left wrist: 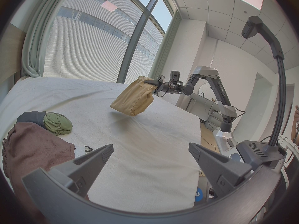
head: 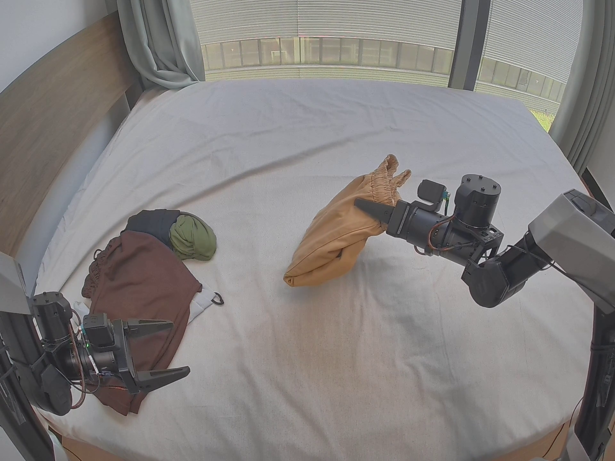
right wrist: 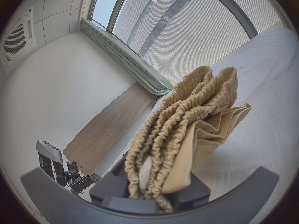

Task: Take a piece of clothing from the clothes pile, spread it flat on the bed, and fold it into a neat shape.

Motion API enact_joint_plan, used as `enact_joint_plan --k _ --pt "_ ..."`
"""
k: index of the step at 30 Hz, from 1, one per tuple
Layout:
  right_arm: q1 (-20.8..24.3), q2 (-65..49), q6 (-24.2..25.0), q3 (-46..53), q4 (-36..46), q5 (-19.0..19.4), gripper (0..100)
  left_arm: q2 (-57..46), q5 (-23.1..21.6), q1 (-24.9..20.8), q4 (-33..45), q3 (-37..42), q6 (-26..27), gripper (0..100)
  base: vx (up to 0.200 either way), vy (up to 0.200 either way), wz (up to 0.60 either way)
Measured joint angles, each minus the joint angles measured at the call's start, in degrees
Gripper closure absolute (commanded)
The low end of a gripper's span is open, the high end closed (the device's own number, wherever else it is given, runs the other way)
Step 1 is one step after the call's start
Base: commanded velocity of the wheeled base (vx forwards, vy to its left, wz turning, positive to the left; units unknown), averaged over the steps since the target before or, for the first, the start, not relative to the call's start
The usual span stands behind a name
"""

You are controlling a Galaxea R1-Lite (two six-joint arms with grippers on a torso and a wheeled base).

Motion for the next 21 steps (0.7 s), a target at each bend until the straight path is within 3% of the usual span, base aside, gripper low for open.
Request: enact_joint_plan --k 21 --pt "-0.77 9.67 -0.32 -9.79 5.07 0.11 100 0.27 -0.20 0.60 0.00 0.30 0.02 0 0.000 0.000 0.00"
